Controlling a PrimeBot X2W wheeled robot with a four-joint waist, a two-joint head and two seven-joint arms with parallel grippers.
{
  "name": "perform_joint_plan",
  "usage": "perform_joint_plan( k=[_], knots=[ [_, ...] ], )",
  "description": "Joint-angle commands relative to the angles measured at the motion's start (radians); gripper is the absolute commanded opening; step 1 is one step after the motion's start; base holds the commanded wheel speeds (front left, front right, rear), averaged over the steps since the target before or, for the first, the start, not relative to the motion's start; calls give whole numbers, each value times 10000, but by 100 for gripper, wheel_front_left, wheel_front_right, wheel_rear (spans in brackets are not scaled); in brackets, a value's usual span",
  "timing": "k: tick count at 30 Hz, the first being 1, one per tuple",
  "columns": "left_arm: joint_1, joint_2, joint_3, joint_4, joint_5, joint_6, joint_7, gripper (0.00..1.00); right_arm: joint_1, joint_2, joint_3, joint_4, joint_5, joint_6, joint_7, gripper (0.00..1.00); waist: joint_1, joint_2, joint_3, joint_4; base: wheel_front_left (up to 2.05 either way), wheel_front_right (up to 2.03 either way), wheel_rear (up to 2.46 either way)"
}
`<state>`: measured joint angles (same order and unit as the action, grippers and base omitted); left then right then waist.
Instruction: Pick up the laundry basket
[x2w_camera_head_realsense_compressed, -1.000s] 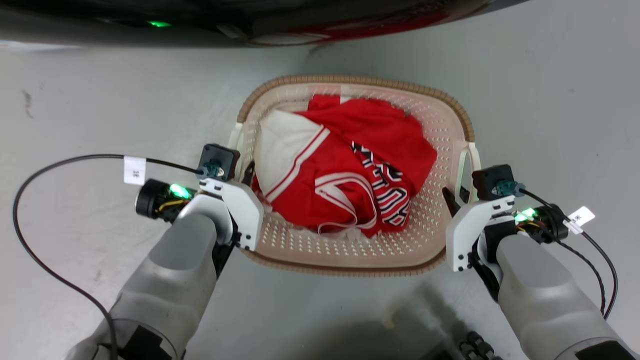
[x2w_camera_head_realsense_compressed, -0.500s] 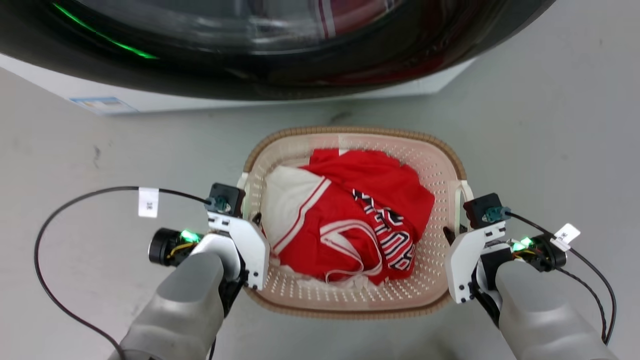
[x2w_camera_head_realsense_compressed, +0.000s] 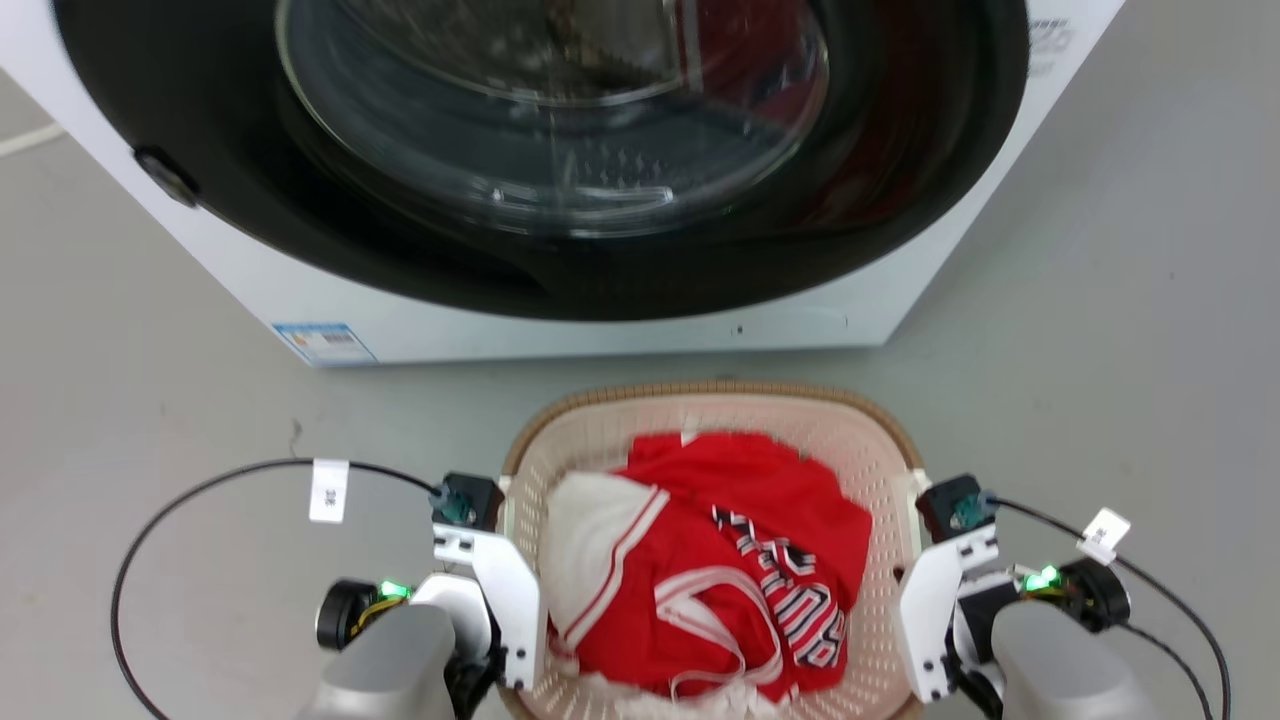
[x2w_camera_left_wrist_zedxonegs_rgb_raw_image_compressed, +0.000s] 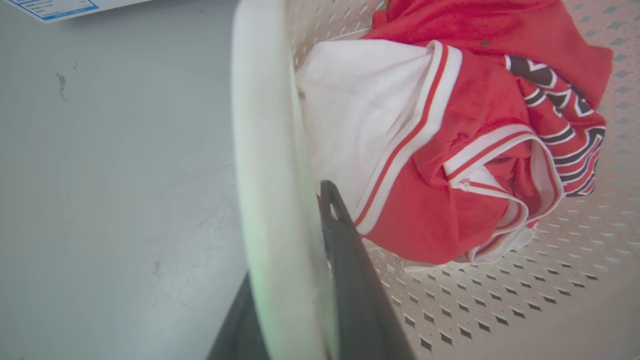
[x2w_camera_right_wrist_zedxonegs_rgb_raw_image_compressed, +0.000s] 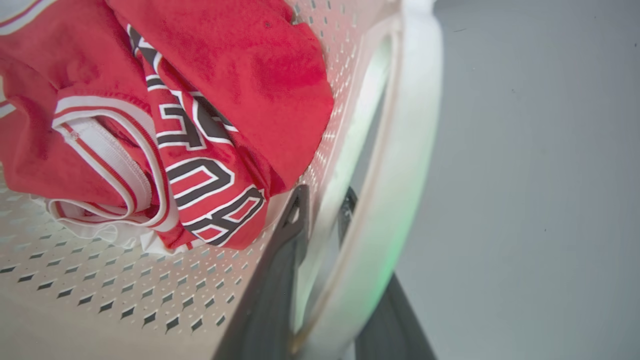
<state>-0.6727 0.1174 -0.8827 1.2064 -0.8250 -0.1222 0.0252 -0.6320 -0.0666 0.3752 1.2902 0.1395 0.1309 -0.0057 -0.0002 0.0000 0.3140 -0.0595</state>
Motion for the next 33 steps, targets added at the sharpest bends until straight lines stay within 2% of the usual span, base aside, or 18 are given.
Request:
perform_joint_plan(
  k=[1, 15, 27, 33],
  knots=[
    [248, -83, -151, -143, -96, -132, 155, 0, 173, -48, 145, -44, 50, -3, 69, 0, 2, 0, -676, 158, 0, 0, 0],
    [1273, 52, -1166, -611, -1320, -149, 1803, 0, 1166, -124, 1594, -48, 1175, -3, 1193, 0, 2, 0, -2840, 477, 0, 0, 0],
    [1551, 140, -1714, -714, -2168, -151, 2665, 0, 1399, -436, 2847, -417, 2596, -5, 1969, 0, 2, 0, -3422, 713, 0, 0, 0],
    [1596, 193, -1936, -602, -2447, -151, 2756, 0, 1393, -612, 3426, -606, 3275, -3, 2251, 0, 2, 0, -3569, 732, 0, 0, 0]
  ],
)
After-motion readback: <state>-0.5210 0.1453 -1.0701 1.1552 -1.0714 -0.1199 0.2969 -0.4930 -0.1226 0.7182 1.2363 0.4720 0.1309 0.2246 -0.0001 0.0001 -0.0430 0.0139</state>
